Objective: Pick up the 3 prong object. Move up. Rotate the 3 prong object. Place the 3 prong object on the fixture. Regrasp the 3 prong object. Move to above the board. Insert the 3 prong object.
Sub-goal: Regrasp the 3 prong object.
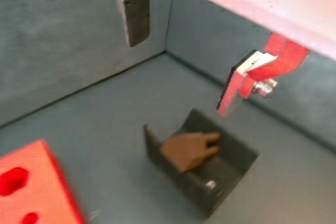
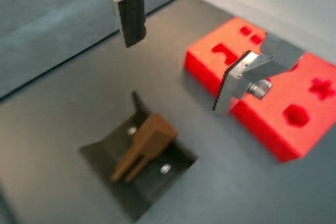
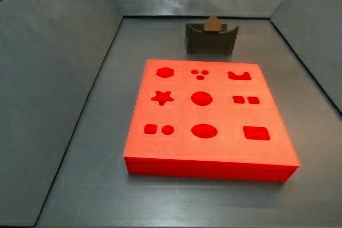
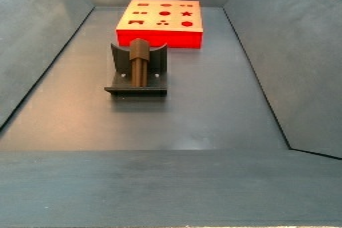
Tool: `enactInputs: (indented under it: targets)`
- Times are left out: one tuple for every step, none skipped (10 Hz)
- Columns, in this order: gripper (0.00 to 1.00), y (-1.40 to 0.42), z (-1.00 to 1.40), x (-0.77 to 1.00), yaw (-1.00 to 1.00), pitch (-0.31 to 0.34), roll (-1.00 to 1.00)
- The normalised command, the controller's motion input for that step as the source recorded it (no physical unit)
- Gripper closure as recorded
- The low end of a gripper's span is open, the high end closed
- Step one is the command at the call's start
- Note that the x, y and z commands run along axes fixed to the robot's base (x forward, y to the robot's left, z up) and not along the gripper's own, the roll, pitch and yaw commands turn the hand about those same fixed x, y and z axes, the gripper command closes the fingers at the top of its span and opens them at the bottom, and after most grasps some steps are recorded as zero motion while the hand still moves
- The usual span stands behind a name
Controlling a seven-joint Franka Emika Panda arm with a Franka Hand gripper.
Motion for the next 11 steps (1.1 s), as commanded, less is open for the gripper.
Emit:
enactInputs:
  targets:
    - [0.00, -0.02, 0.01, -0.02, 0.04, -0.015, 1.00]
    - [0.00, -0.02, 0.01, -0.01, 0.04, -0.011, 1.00]
    - [0.00, -0.02, 0.00, 0.01, 0.04, -0.007, 1.00]
    - [0.00, -0.02, -0.01, 0.02, 0.04, 0.000, 1.00]
    - [0.00, -0.02, -0.01, 0.03, 0.04, 0.010, 1.00]
    - [0.00, -0.02, 0.00, 0.04, 0.04, 0.021, 1.00]
    - [0.00, -0.03, -0.01, 0.06, 0.05, 0.035, 1.00]
    - [0.00, -0.03, -0.01, 0.07, 0.05, 0.054, 1.00]
    - [0.00, -0.03, -0.01, 0.08, 0.07, 0.087, 1.00]
    - [0.00, -0.04, -0.02, 0.09, 0.08, 0.117, 1.00]
    - [0.00, -0.04, -0.01, 0.09, 0.10, 0.131, 0.81]
